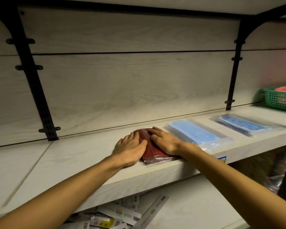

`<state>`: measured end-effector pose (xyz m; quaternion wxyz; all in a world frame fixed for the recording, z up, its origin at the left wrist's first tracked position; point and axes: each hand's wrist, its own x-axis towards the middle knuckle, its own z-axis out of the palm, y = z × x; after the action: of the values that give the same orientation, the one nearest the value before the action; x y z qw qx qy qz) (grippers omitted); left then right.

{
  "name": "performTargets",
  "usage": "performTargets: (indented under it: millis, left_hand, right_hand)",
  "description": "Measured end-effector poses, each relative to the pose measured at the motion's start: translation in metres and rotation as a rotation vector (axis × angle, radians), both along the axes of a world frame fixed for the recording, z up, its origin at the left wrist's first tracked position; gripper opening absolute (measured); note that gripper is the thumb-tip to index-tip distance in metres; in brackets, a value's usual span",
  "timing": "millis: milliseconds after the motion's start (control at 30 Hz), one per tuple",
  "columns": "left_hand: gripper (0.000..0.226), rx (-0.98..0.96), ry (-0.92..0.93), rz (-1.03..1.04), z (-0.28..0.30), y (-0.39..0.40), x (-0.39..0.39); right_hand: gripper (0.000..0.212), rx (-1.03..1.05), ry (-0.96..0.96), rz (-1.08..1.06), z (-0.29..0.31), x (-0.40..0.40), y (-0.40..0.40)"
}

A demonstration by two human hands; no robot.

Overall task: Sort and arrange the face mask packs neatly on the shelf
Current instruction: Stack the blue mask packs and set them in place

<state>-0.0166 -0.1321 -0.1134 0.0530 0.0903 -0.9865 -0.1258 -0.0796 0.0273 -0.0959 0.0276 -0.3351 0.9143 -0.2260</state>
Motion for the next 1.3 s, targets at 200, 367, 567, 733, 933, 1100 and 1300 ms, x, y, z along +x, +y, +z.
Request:
performTargets:
  millis: [200,367,567,733,933,1100,1300]
  left_hand:
    - [0.07,-0.046,-0.029,-0.008,0.001,0.005,0.007]
    - [0.076,0.006,-0.035,0.048,0.015,0.009,0.032]
    - [0.069,-0.129,0.226,-0.024,0.039,-0.005,0.105]
    - [0.049,-0.203,0.47,-0.149,0.042,-0.028,0.203]
    - [0.032,-0.42,0.611,-0.269,0.042,-0.113,0.325]
    - [0.027,-0.635,0.561,-0.266,0.039,-0.212,0.424]
    - [0.03,-0.687,0.3,0.026,0.027,-0.329,0.528]
  right_hand:
    - [0.053,0.043,0.024,0.002,-0.002,-0.004,-0.004]
    - [0.054,0.09,0.027,0.024,0.005,-0.002,0.0]
    - [0.057,-0.029,0.451,0.076,0.044,0.03,-0.009]
    - [0.053,-0.259,0.58,0.232,0.033,0.122,-0.045]
    - [0.041,-0.355,0.722,0.435,0.018,0.237,-0.116]
    - [0.037,-0.343,0.754,0.534,0.004,0.325,-0.203]
    - [0.033,-0.351,0.672,0.468,-0.009,0.41,-0.327]
